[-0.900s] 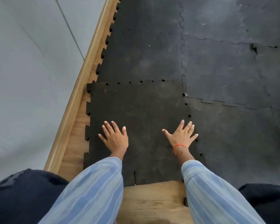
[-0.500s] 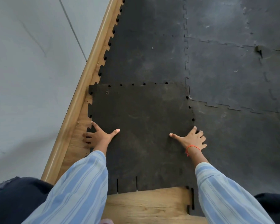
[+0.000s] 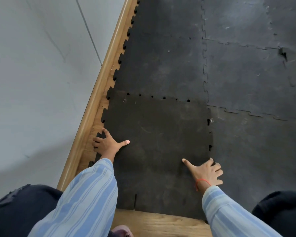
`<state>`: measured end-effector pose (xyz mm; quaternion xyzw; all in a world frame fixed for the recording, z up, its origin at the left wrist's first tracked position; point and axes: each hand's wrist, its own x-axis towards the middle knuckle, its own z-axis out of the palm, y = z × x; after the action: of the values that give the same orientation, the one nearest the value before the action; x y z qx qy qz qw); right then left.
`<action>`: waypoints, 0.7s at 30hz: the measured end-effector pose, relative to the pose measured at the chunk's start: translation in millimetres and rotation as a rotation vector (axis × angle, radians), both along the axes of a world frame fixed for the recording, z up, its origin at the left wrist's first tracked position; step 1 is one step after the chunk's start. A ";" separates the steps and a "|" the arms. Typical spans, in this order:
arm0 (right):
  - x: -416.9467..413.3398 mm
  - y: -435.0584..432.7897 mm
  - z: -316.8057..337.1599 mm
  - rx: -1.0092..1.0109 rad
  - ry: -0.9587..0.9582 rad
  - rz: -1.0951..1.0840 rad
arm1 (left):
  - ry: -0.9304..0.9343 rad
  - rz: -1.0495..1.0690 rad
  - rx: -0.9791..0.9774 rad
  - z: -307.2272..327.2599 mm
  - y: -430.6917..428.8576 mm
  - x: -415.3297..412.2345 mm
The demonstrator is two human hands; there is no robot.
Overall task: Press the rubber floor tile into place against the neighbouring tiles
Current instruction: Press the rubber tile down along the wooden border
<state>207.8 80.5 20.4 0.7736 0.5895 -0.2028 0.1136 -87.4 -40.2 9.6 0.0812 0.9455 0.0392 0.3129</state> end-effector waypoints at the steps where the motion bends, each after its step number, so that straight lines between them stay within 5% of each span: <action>1: 0.5 -4.9 1.0 -0.004 0.004 -0.008 | 0.001 -0.012 -0.004 -0.2 -1.7 -0.3; 21: 2.9 -11.4 9.6 -0.008 0.038 0.033 | 0.031 -0.101 -0.061 0.7 -13.7 6.2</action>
<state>210.7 69.1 30.0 0.7593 0.6036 -0.2177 0.1087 -81.2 -53.9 10.3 0.1201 0.9457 -0.0067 0.3021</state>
